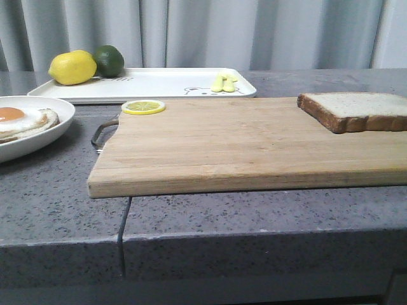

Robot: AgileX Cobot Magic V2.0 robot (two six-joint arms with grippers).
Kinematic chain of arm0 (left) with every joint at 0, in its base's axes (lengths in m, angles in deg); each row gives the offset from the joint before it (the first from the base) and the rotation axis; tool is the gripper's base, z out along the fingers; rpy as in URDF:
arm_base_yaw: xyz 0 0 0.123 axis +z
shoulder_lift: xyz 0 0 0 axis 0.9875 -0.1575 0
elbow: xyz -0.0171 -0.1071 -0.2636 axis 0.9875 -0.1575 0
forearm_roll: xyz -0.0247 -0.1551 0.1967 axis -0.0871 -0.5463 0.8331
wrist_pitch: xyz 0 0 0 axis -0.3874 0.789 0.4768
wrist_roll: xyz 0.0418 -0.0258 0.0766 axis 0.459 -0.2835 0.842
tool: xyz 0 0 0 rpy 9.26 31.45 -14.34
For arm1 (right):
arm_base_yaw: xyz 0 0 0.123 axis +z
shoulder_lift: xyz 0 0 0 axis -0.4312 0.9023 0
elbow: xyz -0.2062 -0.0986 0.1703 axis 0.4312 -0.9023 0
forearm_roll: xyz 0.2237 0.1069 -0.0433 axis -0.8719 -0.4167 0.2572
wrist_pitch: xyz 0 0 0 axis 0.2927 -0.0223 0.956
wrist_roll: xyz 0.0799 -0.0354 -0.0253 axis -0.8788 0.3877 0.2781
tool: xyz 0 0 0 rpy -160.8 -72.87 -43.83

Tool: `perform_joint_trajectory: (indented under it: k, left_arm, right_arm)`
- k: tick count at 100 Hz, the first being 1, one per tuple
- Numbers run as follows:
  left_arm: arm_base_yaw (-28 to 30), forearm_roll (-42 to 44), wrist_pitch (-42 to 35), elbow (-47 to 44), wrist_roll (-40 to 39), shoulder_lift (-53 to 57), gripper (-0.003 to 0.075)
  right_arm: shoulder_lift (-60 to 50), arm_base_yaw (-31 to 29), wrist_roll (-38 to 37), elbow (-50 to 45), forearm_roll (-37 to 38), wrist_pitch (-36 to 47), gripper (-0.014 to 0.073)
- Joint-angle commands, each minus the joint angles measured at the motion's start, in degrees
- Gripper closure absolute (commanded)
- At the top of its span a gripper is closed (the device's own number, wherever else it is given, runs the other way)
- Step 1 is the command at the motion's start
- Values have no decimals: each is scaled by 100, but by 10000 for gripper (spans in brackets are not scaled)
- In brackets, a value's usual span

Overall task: Place bread and move sandwich to tray
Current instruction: 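Move the right gripper over the bread slice on the cutting board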

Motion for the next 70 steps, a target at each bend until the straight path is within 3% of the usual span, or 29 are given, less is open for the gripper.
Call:
perform_joint_trajectory:
  k: [1,45,70]
  left_arm:
    - [8,-11,-270,-85,9,177,740]
    - [8,-11,-331,-85,9,177,740]
    - [8,-11,-1549,-85,9,177,740]
  right_arm:
    - [-102,-42,9,-47,81,220,663]
    - [-102,-42,9,-47,81,220,663]
    - [-102,-42,9,-47,81,325,663]
